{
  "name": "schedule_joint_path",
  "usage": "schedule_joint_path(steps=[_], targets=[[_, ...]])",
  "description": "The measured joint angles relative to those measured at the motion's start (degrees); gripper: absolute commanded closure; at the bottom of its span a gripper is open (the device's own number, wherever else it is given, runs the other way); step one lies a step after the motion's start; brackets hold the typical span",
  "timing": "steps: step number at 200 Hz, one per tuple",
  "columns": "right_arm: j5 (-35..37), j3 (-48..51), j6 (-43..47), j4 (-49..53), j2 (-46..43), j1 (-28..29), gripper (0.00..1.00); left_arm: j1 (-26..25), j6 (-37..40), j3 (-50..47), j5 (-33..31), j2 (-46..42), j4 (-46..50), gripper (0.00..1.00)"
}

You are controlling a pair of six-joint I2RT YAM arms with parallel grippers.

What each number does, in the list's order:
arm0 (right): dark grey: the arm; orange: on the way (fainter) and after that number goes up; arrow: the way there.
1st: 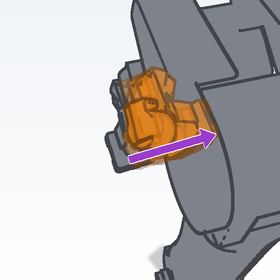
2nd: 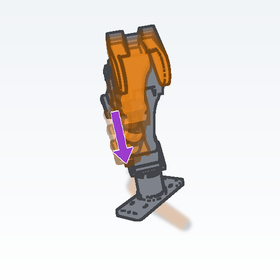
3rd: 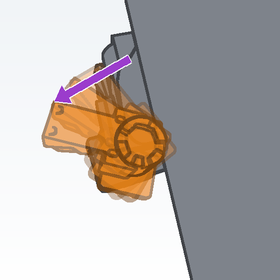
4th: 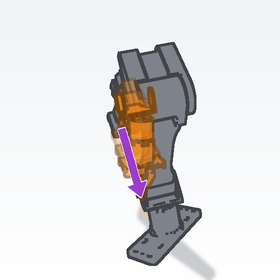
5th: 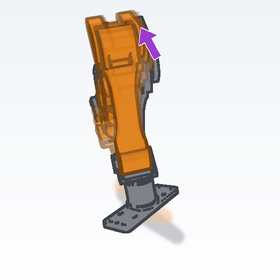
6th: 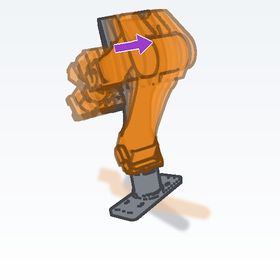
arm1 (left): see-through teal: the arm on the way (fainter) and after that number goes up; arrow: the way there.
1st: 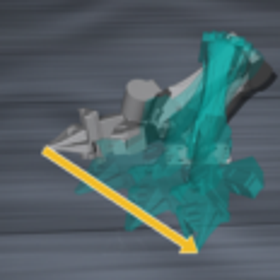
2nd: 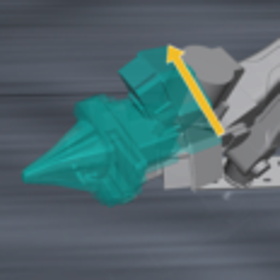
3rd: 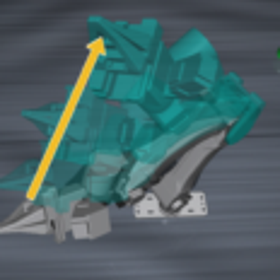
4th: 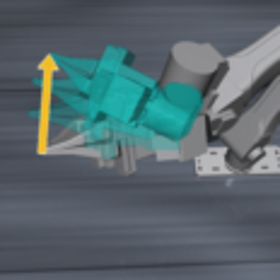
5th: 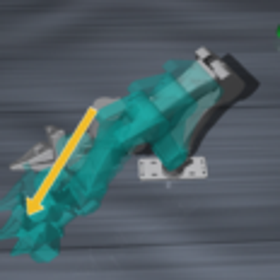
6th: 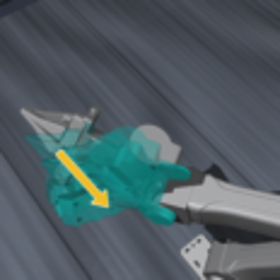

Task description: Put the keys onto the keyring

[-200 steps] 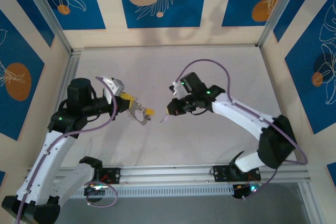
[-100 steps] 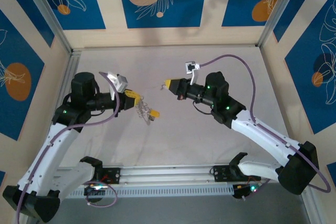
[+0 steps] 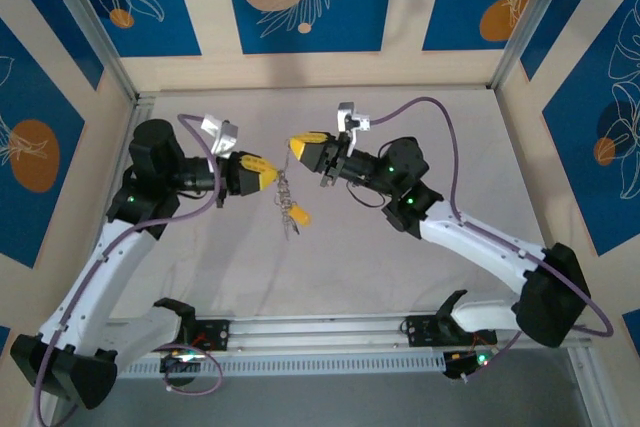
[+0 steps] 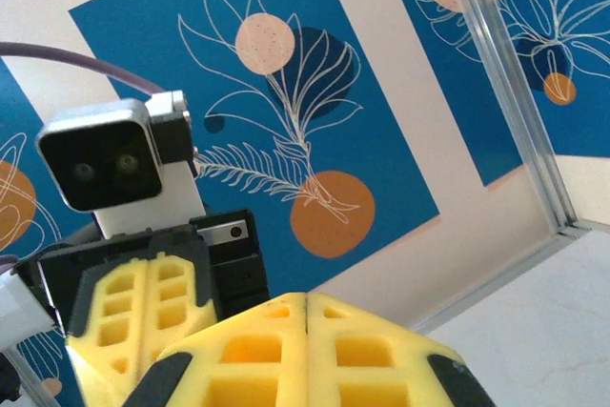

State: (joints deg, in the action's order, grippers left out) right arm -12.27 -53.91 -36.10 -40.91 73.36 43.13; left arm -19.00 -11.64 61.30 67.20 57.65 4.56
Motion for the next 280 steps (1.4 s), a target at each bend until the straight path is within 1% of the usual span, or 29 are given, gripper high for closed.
schedule_joint_path(steps=[18,52,111,144,212,280], targets=[[-0.94,-0.92,-0.35,-2.34,2.16,0.0,1.0,0.0,-3.8,0.0,1.29,1.51,-5.6,1.0],[-2.8,-2.34,-0.81,-4.74,3.26,0.04,1.0,-0.04,-7.02,-0.07,1.81,3.19,-10.54,1.0],[-3.89,-3.19,-0.79,-5.57,3.26,1.86,1.0,-0.04,-6.49,-0.44,-1.16,3.28,-11.43,1.0],[-3.87,-3.34,-0.79,-5.49,3.23,2.51,1.0,-0.04,-6.97,-1.16,-1.68,3.26,-12.72,1.0],[-4.31,-3.39,-0.09,-1.86,0.44,3.78,1.0,-0.04,-7.37,-2.16,-3.39,1.95,-13.16,1.0],[-3.06,-3.39,1.14,1.16,-0.87,4.0,1.0,-0.04,-7.76,-2.45,-3.28,0.87,-14.84,1.0]])
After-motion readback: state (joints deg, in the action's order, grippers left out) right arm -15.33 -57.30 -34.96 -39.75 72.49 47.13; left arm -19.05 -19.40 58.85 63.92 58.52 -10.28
